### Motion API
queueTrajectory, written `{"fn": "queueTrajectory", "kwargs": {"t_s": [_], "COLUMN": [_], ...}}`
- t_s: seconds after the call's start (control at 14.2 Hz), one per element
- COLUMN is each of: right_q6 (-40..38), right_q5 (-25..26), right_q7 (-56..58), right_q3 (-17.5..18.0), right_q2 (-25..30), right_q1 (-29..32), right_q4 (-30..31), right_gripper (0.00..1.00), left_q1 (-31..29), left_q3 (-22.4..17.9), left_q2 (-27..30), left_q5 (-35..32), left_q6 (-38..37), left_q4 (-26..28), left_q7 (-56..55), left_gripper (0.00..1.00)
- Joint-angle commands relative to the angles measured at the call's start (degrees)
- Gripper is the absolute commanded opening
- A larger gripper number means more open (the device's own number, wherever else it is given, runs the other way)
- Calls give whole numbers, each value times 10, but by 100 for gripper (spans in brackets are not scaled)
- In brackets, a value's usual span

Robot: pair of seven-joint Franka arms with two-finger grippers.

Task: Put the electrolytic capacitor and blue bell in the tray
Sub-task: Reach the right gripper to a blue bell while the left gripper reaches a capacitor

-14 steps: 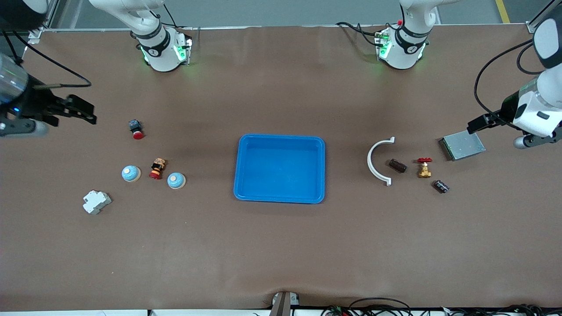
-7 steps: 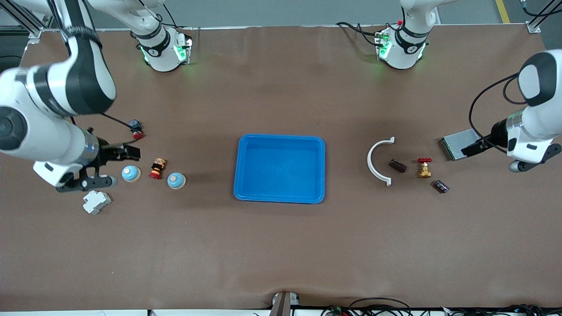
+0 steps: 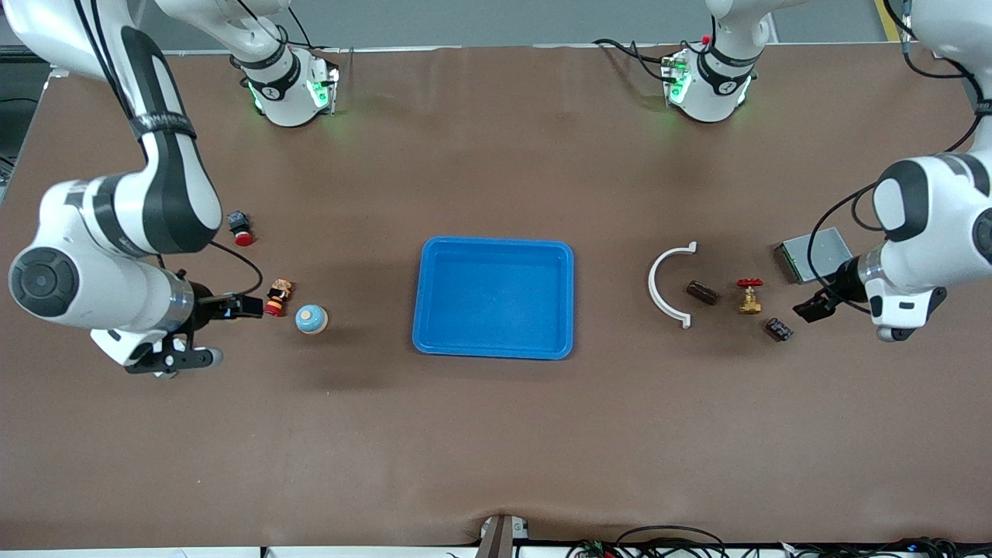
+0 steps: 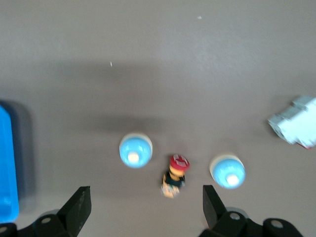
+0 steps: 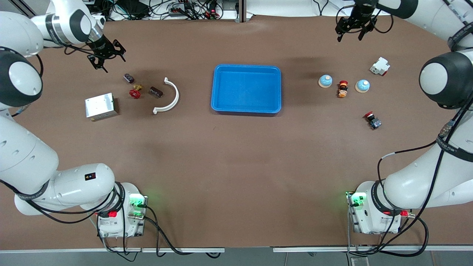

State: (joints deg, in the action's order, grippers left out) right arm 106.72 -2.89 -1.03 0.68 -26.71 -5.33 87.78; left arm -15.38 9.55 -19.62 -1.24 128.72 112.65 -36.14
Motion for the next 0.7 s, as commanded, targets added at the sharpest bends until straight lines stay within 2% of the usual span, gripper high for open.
{"fn": "queueTrajectory", "kwargs": {"t_s": [0.0,0.14,0.42,0.63], "right_q6": [83,117,118,158], "right_q5": [-40,-41,-41,-41], "right_q7": [-1,-1,6,7], "right_q3": [3,4,5,4], "right_q2": [-12,-13,-39,-35], "right_q1": [15,9,1,-22], "right_q4": [42,60,62,107], "right_gripper": [100,100,100,100], "left_q1": [-6,-2,-4,-4], "left_q3": [4,4,3,3], "left_q2": [-47,-65,-93,-104], "left_q5": [-13,-14,-15,-15], "left_q6": [66,93,124,125], "left_q4": [-9,-9,-9,-10], "left_q7": [-13,-16,-16,-16], "left_gripper": [100,95,91,89]}}
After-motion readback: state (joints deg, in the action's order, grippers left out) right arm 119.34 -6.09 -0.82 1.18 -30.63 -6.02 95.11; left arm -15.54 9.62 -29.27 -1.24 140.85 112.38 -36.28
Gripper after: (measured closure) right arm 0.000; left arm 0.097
